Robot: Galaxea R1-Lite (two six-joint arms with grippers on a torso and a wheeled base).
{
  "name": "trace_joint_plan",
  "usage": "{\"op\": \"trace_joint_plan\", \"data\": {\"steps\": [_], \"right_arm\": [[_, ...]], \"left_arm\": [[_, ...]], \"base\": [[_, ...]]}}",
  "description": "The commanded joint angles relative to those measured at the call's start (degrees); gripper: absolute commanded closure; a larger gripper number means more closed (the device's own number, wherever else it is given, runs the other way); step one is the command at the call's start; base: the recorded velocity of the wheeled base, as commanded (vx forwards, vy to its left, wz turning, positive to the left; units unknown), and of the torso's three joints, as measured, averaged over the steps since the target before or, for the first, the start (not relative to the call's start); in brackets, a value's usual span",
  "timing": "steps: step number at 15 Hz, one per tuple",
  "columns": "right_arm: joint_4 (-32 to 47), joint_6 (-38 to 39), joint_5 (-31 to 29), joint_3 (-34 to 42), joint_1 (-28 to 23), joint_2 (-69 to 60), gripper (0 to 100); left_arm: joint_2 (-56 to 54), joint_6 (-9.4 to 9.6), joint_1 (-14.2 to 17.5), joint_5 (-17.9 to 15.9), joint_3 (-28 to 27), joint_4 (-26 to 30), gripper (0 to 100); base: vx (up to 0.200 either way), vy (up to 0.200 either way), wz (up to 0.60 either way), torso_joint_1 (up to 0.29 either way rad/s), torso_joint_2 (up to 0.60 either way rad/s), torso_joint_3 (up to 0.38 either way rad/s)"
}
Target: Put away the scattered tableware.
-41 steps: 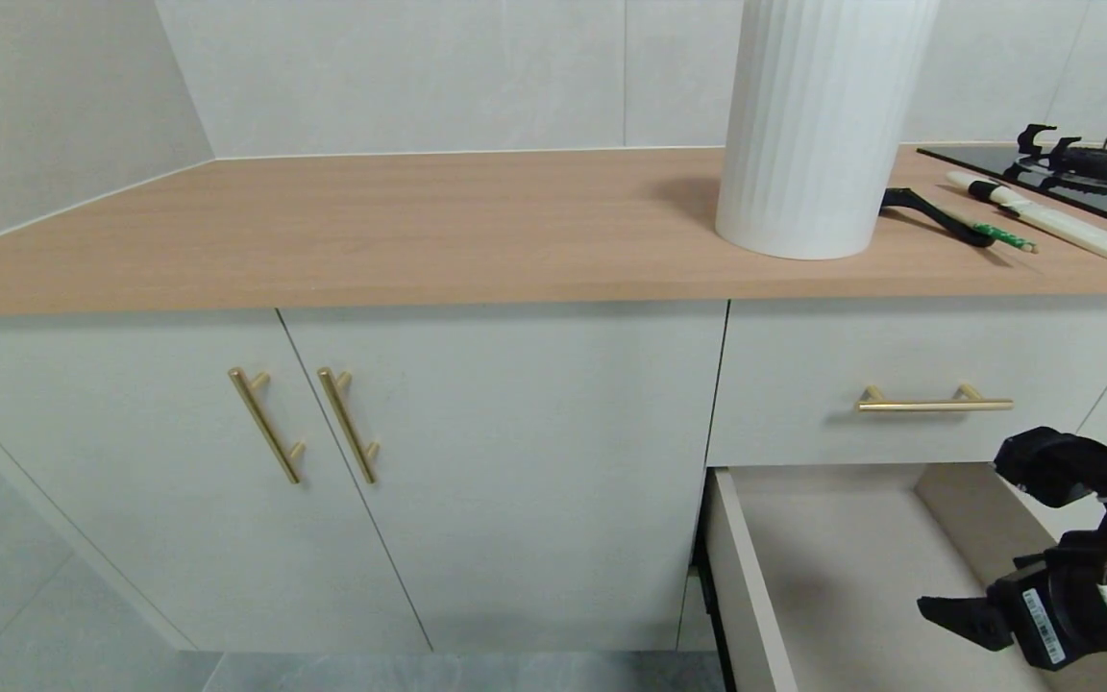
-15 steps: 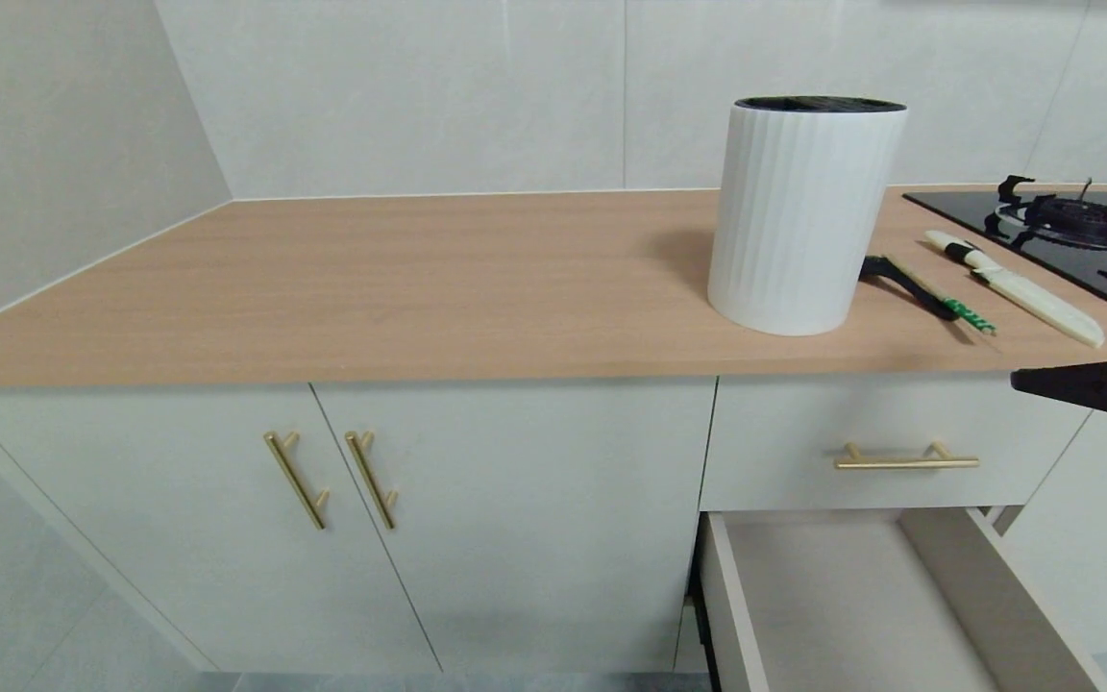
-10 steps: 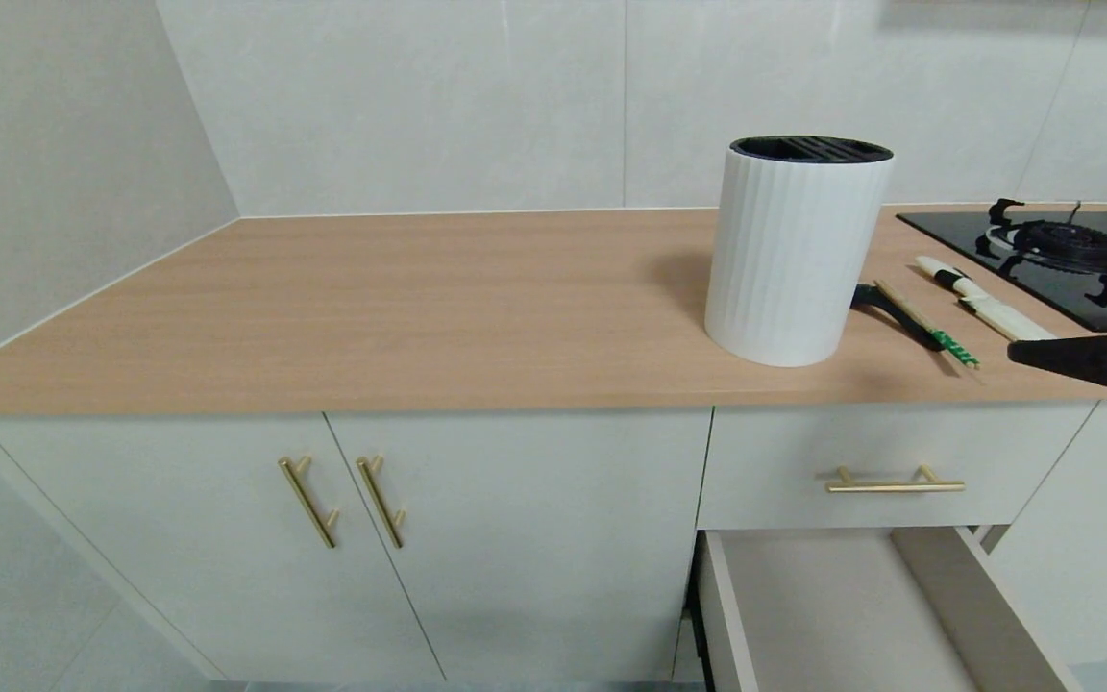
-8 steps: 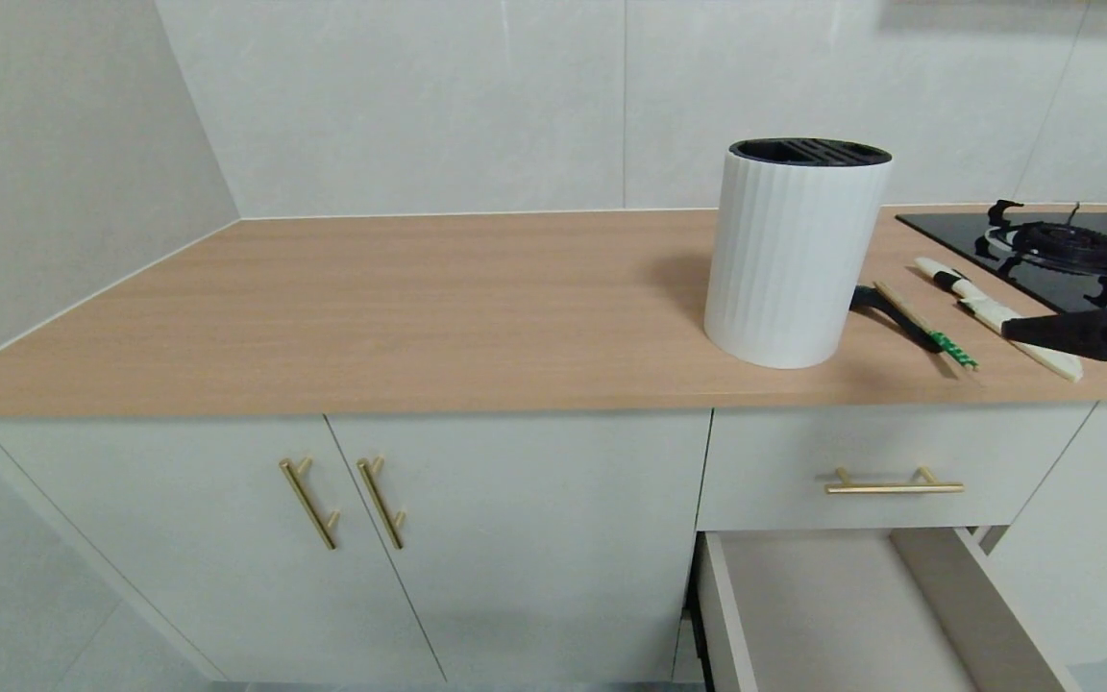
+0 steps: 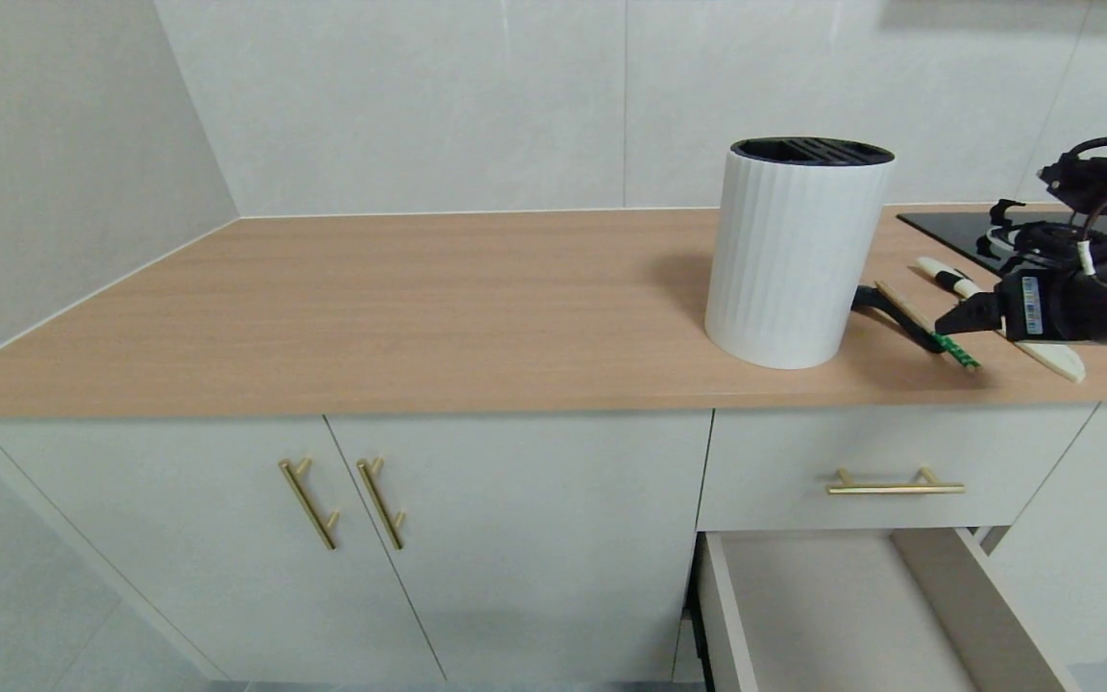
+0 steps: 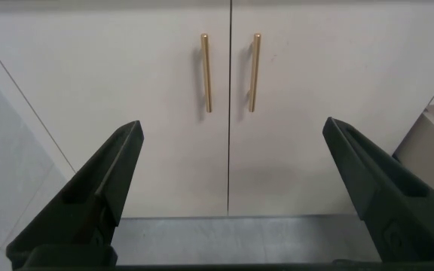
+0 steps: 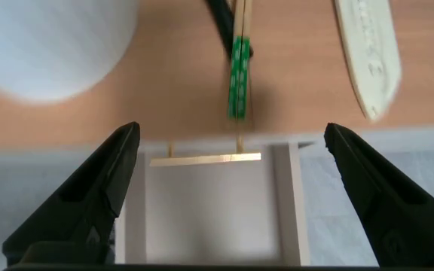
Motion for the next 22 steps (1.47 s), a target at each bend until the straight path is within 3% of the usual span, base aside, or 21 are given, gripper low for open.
{"op": "trace_joint_plan", "data": {"steps": [1,19,20,22], "right_arm": [[-0.6,0.0,-0.4,-0.3,0.0,4.2,0],[-2.8,0.2,-0.5,-1.5,-1.9,10.3,0],[-2.9,0.2,-0.5,-1.5,-1.9,10.2,100],[-3.5,0.3,-0.5,-1.3,-1.9,10.2,100]], "left_arm": [[0.0,0.02,0.0,0.0,0.0,0.0,0],[0.0,0.02,0.0,0.0,0.0,0.0,0],[0.0,0.02,0.0,0.0,0.0,0.0,0],[0.0,0.02,0.0,0.0,0.0,0.0,0]], "base": [[0.000,0.000,0.00,0.000,0.00,0.000],[0.000,0.000,0.00,0.000,0.00,0.000],[0.000,0.000,0.00,0.000,0.00,0.000],[0.000,0.000,0.00,0.000,0.00,0.000]]}}
